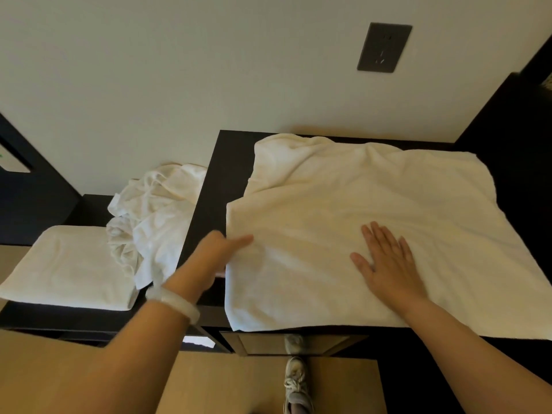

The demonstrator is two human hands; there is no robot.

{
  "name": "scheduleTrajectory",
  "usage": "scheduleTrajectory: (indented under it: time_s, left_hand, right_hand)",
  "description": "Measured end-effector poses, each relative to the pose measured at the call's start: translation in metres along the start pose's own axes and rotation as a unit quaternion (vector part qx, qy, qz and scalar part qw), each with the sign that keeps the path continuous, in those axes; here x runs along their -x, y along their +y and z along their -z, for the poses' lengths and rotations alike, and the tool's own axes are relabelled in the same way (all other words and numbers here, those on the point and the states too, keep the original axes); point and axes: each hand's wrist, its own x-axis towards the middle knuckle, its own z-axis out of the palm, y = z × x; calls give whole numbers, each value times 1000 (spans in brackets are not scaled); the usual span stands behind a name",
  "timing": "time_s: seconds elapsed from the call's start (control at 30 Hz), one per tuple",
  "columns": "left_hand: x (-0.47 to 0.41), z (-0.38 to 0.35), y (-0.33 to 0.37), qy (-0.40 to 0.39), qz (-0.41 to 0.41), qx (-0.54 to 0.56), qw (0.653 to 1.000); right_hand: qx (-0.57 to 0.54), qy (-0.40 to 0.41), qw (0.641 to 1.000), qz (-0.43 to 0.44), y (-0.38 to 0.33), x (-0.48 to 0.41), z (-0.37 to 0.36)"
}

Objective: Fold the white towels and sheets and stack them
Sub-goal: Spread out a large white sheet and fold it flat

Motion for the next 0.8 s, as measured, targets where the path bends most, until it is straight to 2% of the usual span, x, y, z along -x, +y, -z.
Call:
scheduleTrajectory:
  time_s: [0.07, 0.1, 0.23, 0.3, 0.37, 0.4, 0.43, 0.47, 0.5, 0.57, 0.6, 0.63, 0.67, 0.8]
  left_hand:
    - [21, -6, -21, -61, -3, -20, 998]
    - [27, -7, -30, -52, -18, -46, 997]
    - [26, 10, -48, 122, -79, -142, 979]
    - [23, 20, -51, 150, -78, -184, 968]
    - [25, 21, -55, 160, -74, -237, 955]
    - [28, 18, -57, 188, -87, -275, 939]
    - [32, 13, -58, 233, -135, -319, 909]
    - [36, 5, -58, 265, -209, -360, 870]
    - [40, -6, -57, 263, -292, -390, 833]
    - [42, -29, -52, 163, -414, -449, 775]
    - [38, -39, -49, 98, -428, -490, 754]
    - [32, -46, -47, 49, -410, -527, 743]
    - [22, -47, -48, 32, -385, -548, 742]
    - [-7, -31, -48, 115, -285, -546, 780]
  right_hand:
    - [3, -4, 1000, -22, -6, 0, 0]
    - [5, -6, 999, -38, -11, -1, -1]
    - [-10, -45, 997, -68, -30, -9, -4]
    - [-5, -51, 997, -53, -26, -11, 1]
    - [15, -11, 998, -52, -11, -6, 4]
    - [25, 10, 998, -61, -3, -2, 3]
    - [31, 18, 997, -72, 4, 3, 2]
    - [34, 15, 996, -82, 8, 9, -1]
    - [33, 8, 995, -89, 9, 13, -5]
    - [23, 0, 995, -97, 7, 16, -12]
    - [17, -2, 995, -99, 6, 14, -12]
    - [11, -2, 995, -102, 5, 12, -11]
    - [7, -3, 995, -102, 5, 11, -9]
    - [14, -9, 997, -75, 14, 17, -5]
